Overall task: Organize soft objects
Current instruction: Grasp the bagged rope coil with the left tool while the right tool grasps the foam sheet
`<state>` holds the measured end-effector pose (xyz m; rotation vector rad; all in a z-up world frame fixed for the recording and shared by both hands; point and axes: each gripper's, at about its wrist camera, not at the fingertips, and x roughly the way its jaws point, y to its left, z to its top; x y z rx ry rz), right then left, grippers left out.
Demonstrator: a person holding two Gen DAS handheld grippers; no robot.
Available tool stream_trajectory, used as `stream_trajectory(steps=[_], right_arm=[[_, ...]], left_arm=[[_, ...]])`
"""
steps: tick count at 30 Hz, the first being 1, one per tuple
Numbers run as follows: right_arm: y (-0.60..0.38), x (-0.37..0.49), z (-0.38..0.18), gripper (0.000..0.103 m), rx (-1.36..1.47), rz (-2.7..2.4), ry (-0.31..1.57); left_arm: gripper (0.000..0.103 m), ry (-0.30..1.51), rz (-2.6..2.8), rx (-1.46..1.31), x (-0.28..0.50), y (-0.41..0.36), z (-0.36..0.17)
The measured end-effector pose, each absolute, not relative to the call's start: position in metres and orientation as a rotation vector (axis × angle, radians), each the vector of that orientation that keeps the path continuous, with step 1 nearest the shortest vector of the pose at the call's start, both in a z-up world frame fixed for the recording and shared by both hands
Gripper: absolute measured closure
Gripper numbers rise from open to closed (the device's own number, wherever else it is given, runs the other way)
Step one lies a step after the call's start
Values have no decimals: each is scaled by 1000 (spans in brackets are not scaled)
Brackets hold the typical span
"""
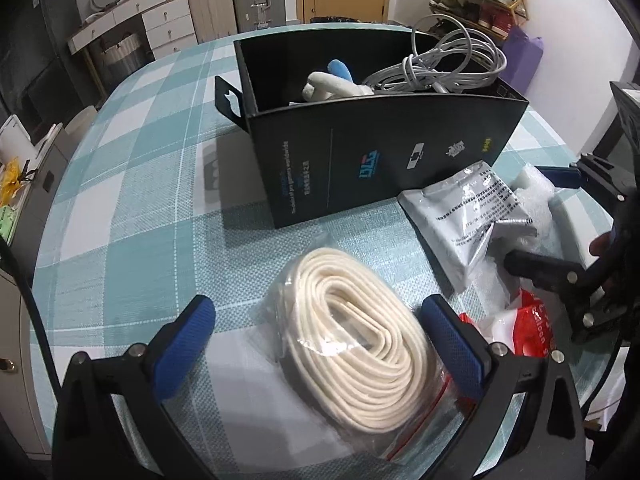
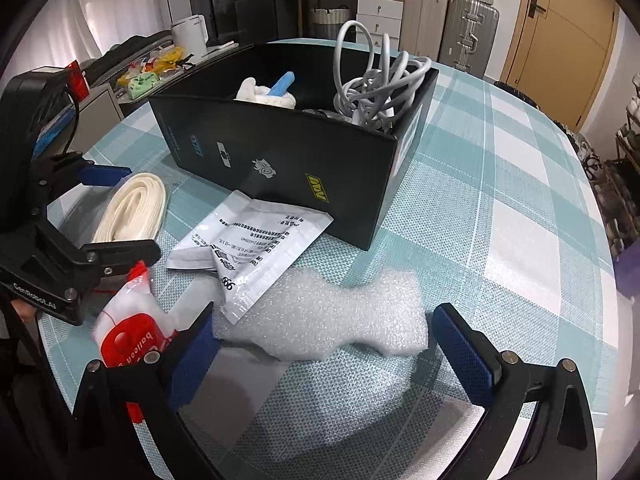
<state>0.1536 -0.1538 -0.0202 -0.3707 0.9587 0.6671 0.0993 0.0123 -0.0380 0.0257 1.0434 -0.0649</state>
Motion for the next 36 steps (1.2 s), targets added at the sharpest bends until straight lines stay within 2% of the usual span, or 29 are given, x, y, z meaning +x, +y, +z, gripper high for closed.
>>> stream_trajectory(steps=[8,12,15,17,23,28,36], right_arm=[[-156,154,-21,1,-361,664,968],[-157,155,-21,1,-360,666,979],[-158,154,-21,1,-354,666,980],[-159,154,-22,1,-351,668,977],[-159,154,-22,1,-347,668,980],[-159,154,-21,1,-356,675,980],[-158,151,-20,1,-366,670,930]], left_arm=[[0,1037,-98,47,90,15,-37],[5,1021,-110,50,88,14,-35],[20,1006,-136,61,85,9,-32],[36,991,-163,76,81,3,-28],[54,982,-184,95,74,-8,-22],[61,978,-193,74,75,-3,-18],[64,960,-206,71,75,-5,-15]])
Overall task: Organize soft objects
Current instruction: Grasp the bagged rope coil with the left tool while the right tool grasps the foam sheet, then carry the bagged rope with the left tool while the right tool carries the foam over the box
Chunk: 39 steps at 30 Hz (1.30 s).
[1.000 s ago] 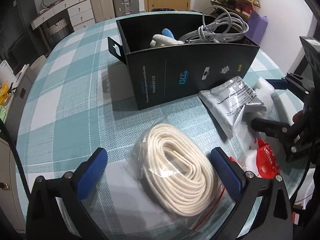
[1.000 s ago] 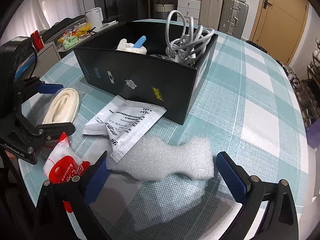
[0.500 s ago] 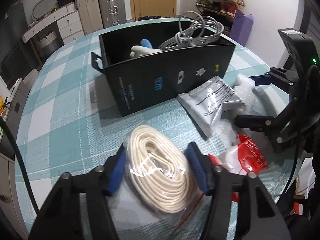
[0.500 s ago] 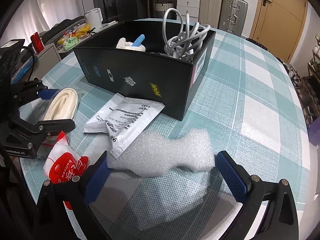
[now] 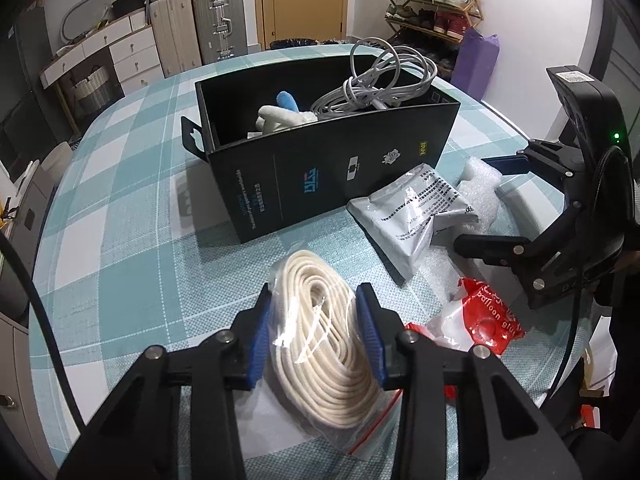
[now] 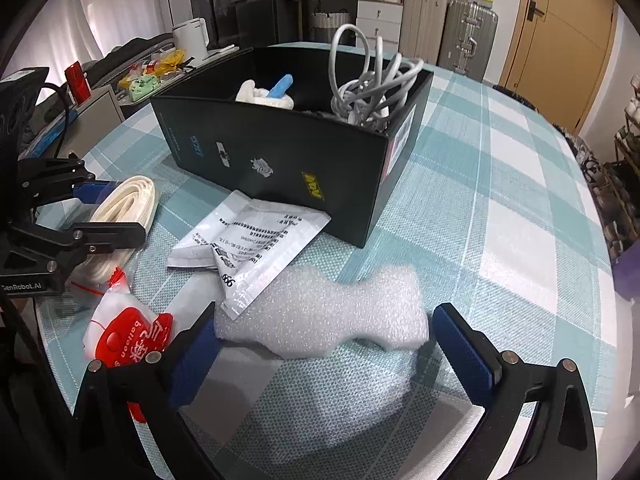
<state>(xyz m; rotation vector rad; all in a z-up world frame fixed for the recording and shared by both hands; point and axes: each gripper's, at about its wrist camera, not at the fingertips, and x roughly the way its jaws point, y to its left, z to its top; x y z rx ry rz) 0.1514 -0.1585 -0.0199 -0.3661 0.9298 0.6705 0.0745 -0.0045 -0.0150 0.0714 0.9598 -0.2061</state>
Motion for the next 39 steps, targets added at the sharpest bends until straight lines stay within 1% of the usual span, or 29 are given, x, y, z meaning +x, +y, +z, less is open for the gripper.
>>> stream_trajectory(steps=[2,4,23,28,39], right_arm=[[-159,151,-19,4,-370,671,920],[-159,151,-17,11,-373,680,914],[-169,139,-1,12,-404,682,857],[-171,135,4,12,-409,671,850],[-185,129,36,12,-366,621,808]], left_arm=[[65,957,-211,70,76,-4,-15],[65,954,-211,68,75,-3,-15],[67,930,-220,71,71,-5,-11],[68,912,-222,59,69,-3,-3],[69,848,-195,33,62,10,20]])
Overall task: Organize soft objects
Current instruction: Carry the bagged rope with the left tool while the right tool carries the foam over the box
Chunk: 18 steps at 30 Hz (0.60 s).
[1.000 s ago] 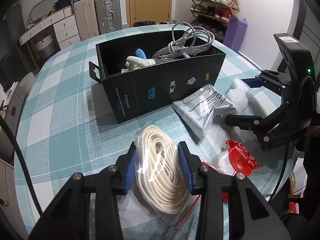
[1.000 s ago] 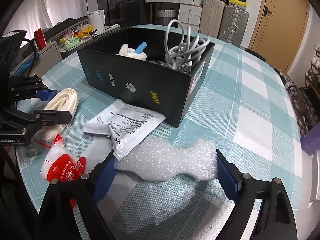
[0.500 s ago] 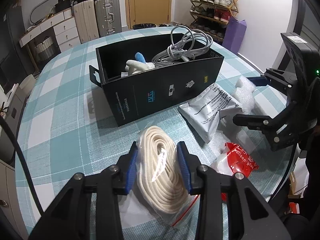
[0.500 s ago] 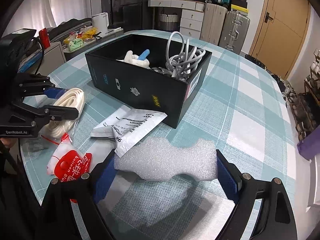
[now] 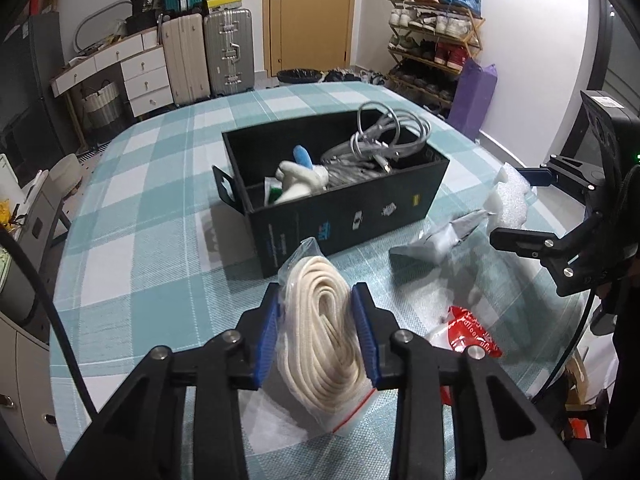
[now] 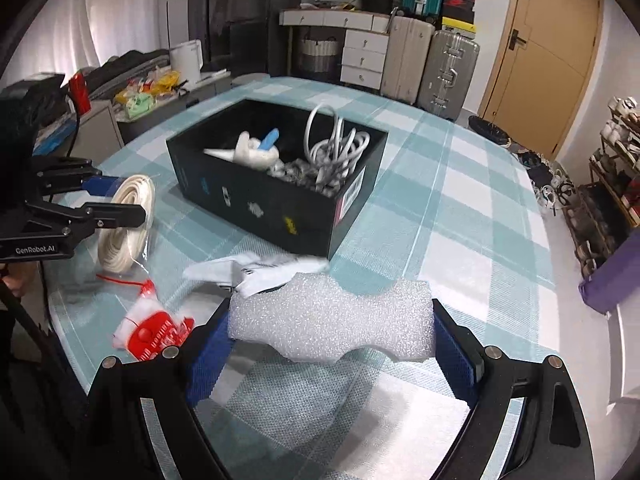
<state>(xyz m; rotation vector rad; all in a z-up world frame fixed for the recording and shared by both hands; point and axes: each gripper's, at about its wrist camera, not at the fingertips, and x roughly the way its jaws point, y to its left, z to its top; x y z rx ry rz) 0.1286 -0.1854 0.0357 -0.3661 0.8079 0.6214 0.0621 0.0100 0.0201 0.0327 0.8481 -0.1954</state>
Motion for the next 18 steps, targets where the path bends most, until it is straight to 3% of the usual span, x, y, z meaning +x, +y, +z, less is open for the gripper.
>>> stream_trajectory(steps=[18], right_arm=[[-174,119,56,12,-337,662,742]], left_arm=[[70,806,-191,23,56,12,35]])
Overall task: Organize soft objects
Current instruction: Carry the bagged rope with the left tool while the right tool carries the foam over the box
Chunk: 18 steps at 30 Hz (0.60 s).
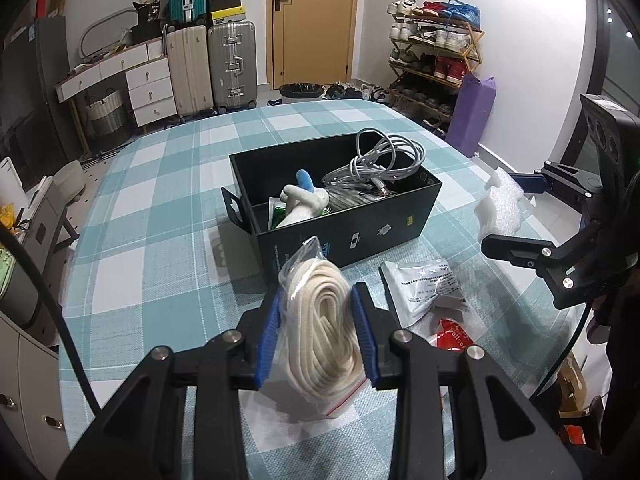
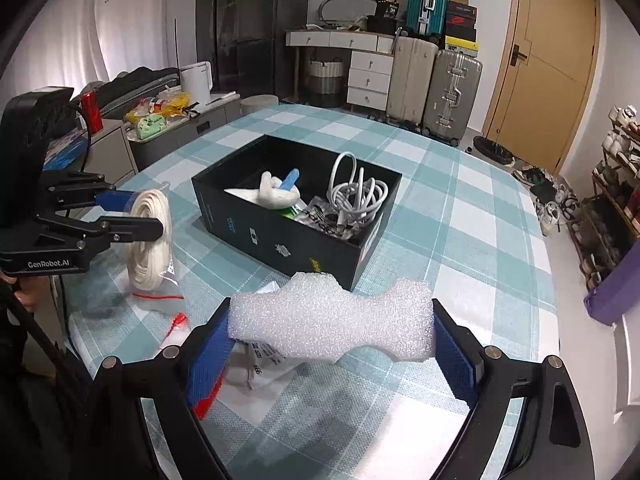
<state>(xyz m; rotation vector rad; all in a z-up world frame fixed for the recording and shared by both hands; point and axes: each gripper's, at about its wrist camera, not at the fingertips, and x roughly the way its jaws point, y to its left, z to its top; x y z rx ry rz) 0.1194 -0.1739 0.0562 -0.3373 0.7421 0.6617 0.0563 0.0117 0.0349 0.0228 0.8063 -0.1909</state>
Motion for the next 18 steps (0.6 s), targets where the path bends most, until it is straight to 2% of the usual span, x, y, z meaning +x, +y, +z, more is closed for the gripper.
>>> stream_trajectory(steps=[18], right_arm=[[-162,123,63,12,-279,721,680]], left_arm=[[70,786,-192,10,58,8,35]])
